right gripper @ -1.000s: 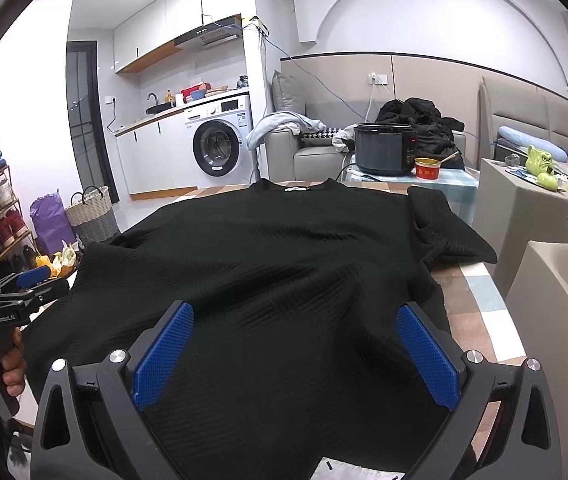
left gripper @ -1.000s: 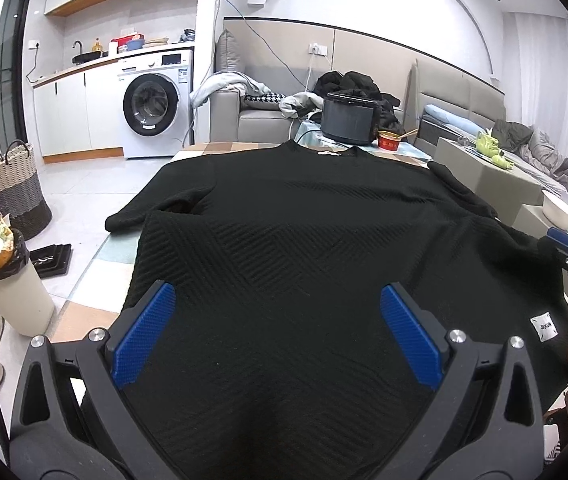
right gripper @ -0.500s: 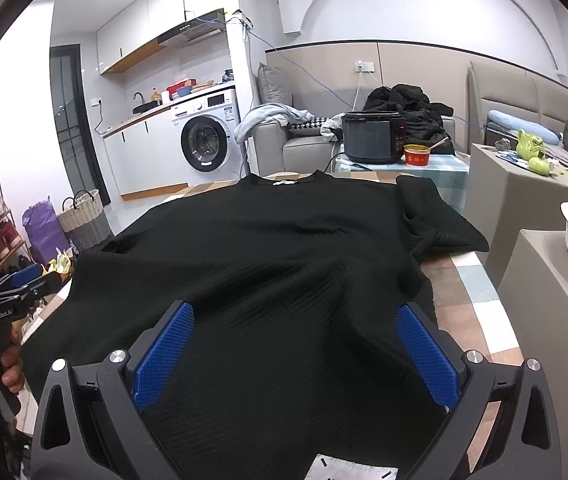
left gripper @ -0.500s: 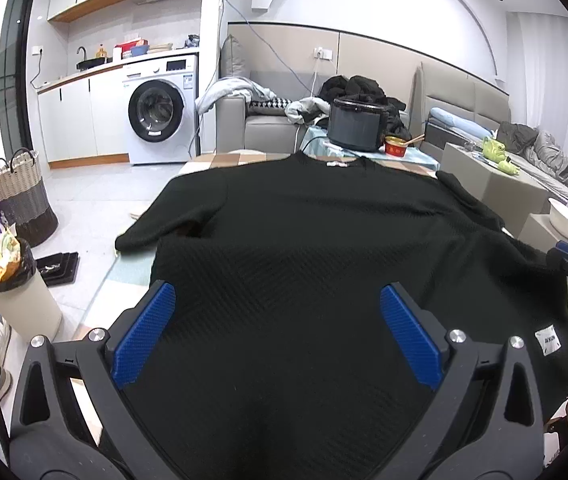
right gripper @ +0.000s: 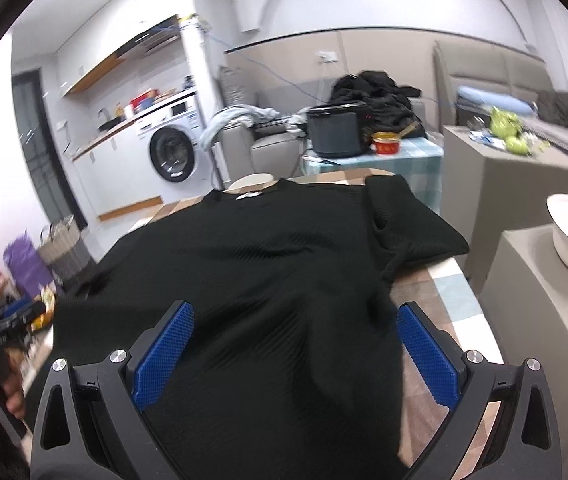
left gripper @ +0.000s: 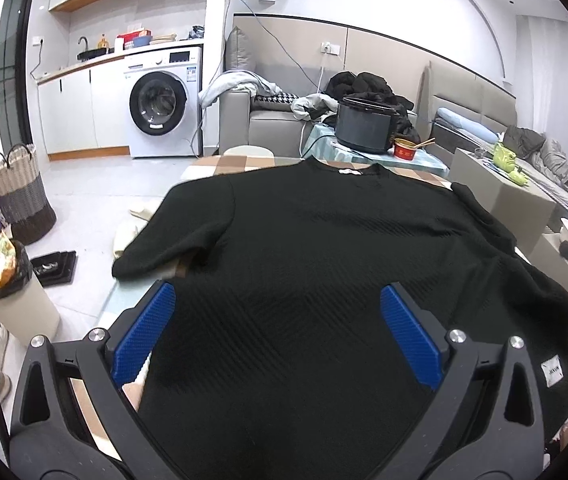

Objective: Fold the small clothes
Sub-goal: 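Grasp the sweater's side edge with the right gripper and lift it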

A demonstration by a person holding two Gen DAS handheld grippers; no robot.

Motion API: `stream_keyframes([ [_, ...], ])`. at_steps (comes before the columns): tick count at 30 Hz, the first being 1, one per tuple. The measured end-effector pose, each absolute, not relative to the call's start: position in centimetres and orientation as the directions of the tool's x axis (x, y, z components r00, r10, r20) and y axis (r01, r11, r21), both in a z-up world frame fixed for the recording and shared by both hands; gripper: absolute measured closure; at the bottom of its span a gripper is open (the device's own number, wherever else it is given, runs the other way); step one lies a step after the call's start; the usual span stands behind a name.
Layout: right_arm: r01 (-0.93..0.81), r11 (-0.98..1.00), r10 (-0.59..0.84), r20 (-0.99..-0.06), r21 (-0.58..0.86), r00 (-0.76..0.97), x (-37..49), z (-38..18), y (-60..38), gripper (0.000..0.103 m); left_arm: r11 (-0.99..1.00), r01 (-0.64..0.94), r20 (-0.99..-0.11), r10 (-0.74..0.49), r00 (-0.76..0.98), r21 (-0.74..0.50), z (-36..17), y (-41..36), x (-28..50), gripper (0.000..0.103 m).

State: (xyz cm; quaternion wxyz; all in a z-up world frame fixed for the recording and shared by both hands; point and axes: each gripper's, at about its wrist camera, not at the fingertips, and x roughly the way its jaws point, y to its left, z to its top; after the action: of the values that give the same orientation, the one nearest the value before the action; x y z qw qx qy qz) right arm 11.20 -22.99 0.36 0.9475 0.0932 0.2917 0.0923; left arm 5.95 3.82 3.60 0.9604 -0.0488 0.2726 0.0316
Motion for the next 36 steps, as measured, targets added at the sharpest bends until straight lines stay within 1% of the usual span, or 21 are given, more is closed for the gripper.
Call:
stream_keyframes([
  [6,-0.008,0.954,0.187,-0.576,0.299,0.796,14.4,0.7,-26.4,0.000,0.990,-0.095,-0.536,0.025,0.844,-0.104,4.4,4.7,9.1,0.001],
  [9,0.068,0.936,0.168,-0.607,0.346,0.777,16.6,0.3,-28.8,0.004,0.989,-0.104,-0.554,0.031,0.832,-0.101,4.4,5.2,11.0,0.001],
  [10,0.095,0.932,0.155,-0.622,0.350,0.768,17.3,0.2,-29.4,0.006,0.989,-0.109,-0.559,0.037,0.828,-0.095,4.4,5.1,11.9,0.001],
  [11,0.124,0.927,0.142,-0.639,0.353,0.756,18.1,0.0,-30.0,0.014,0.989,-0.113,-0.561,0.042,0.827,-0.092,4.3,5.2,12.3,0.001],
  [12,0.139,0.922,0.146,-0.657,0.361,0.740,18.9,-0.2,-30.5,0.017,0.989,-0.114,-0.565,0.043,0.824,-0.091,4.3,5.3,12.8,0.001],
  [15,0.173,0.902,0.170,-0.694,0.395,0.700,21.3,-1.0,-31.8,0.017,0.988,-0.114,-0.575,0.034,0.818,-0.104,4.2,5.8,14.0,0.001],
  [17,0.196,0.889,0.180,-0.709,0.414,0.682,22.5,-1.6,-32.7,0.023,0.986,-0.120,-0.581,0.029,0.813,-0.119,4.1,6.2,14.9,0.001],
  [19,0.220,0.871,0.192,-0.715,0.440,0.672,23.9,-2.3,-33.7,0.027,0.985,-0.131,-0.588,0.038,0.808,-0.116,4.0,6.8,15.9,0.001],
  [27,0.368,0.848,0.089,-0.787,0.382,0.610,28.4,-5.1,-37.4,0.027,0.985,-0.140,-0.611,0.051,0.790,-0.100,3.0,6.8,18.6,0.001],
  [29,0.377,0.850,0.081,-0.797,0.369,0.599,29.2,-5.7,-37.8,0.032,0.985,-0.138,-0.617,0.047,0.785,-0.099,2.7,6.7,19.1,0.001],
  [33,0.390,0.859,0.066,-0.827,0.332,0.559,31.2,-7.0,-37.7,0.032,0.987,-0.138,-0.618,0.055,0.784,-0.086,2.5,6.6,20.0,0.001],
  [36,0.393,0.852,0.086,-0.832,0.346,0.547,32.2,-7.8,-37.6,0.032,0.986,-0.139,-0.621,0.054,0.782,-0.089,2.3,6.6,20.4,0.001],
])
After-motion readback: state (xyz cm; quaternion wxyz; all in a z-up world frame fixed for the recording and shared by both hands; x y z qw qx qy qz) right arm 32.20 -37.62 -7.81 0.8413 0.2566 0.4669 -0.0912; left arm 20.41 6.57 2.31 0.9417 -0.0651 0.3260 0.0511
